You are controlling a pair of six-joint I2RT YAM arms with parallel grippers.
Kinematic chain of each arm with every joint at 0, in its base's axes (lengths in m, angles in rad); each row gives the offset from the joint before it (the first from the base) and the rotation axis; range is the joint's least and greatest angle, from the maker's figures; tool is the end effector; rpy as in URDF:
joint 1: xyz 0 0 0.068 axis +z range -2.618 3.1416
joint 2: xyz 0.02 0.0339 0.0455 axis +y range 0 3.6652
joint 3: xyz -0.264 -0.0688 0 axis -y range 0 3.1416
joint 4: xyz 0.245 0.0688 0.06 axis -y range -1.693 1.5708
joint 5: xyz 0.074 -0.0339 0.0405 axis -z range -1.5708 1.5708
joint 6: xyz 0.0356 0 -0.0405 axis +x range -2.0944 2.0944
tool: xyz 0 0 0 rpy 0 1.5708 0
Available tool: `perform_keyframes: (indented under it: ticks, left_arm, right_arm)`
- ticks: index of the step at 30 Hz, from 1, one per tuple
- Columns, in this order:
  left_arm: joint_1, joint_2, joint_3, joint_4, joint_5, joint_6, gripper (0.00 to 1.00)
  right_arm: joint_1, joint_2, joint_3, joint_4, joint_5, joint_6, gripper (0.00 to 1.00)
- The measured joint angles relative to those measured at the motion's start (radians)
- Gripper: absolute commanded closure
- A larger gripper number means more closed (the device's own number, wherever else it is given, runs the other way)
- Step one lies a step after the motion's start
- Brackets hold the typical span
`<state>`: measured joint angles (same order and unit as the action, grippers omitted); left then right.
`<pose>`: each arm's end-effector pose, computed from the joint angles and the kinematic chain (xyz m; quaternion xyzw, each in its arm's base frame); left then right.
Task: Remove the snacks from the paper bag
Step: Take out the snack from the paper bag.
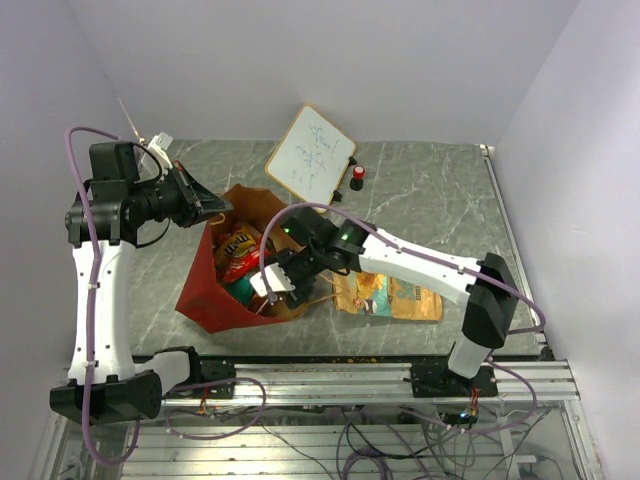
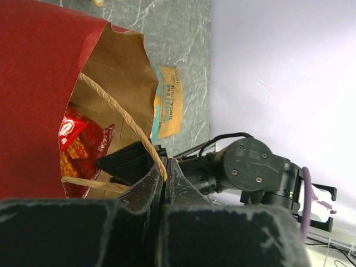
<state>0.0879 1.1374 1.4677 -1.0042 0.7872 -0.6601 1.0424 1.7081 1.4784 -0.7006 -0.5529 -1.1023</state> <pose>0.2003 -0.0077 0.4274 -0.1493 0.8354 -0.4445 0.2866 0.1707 0.3296 0.2940 -0.8431 0.3611 0.2499 0.3105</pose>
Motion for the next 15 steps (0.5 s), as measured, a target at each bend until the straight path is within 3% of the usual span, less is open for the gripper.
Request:
perform_keyframes:
  ticks: [8, 13, 15]
  left_arm:
    - [0.0, 0.017, 0.019, -0.024, -0.002, 0.024, 0.93]
    - [0.0, 0.016, 0.019, -0.026, -0.002, 0.025, 0.93]
    - [0.0, 0.015, 0.018, -0.025, -0.002, 0.025, 0.93]
  right_arm:
    - [0.021, 0.075, 0.032, -0.038, 0.012, -0.091, 0.5]
    - [0.043, 0.089, 0.032, -0.025, 0.044, -0.105, 0.81]
    - [0.051, 0.09, 0.032, -0.015, 0.061, -0.107, 0.89]
